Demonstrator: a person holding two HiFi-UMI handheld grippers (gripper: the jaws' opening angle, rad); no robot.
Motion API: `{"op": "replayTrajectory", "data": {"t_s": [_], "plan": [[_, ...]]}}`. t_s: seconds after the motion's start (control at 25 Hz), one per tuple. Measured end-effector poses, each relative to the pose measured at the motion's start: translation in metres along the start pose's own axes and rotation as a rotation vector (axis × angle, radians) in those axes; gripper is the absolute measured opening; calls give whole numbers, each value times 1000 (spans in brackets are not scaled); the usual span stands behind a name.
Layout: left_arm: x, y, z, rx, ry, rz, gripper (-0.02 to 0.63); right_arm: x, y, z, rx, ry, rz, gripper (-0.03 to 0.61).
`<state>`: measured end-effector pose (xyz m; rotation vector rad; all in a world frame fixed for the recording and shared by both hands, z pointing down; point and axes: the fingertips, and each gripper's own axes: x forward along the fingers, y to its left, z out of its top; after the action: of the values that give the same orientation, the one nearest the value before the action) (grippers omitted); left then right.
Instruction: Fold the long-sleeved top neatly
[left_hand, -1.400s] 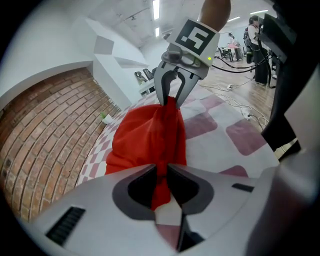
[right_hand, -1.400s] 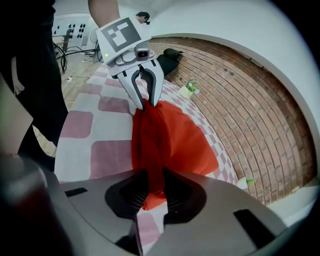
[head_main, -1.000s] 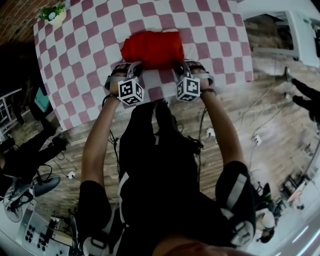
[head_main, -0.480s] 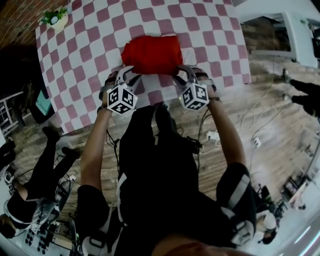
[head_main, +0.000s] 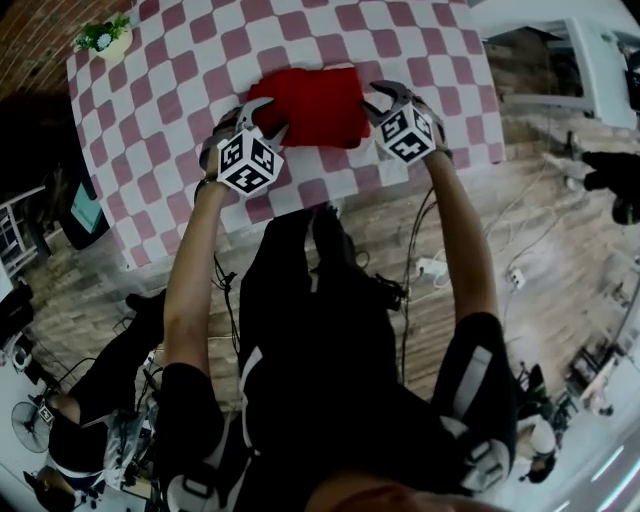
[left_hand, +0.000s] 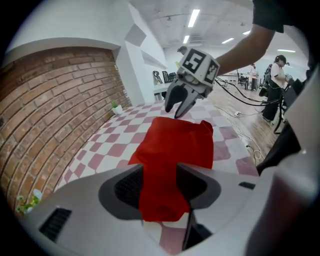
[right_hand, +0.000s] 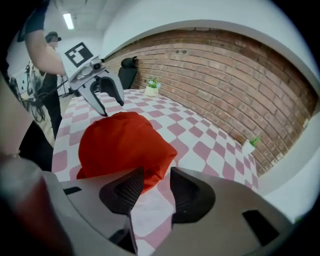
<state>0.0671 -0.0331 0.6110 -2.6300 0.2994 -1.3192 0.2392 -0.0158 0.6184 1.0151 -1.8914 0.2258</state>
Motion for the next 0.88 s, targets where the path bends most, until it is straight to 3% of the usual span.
{"op": "replayTrajectory", "data": {"t_s": [0.12,0.56,0.88], "plan": [[14,-10,-6,10,23,-35,189,22,-8,-1,51,31,75,158],[28,-12,-17,-37,31,-63,189,44,-19,-6,54,22,224,158],[28,-11,-20,-23,28,-63,195,46,-28,-1,80,-8,267,158]]}}
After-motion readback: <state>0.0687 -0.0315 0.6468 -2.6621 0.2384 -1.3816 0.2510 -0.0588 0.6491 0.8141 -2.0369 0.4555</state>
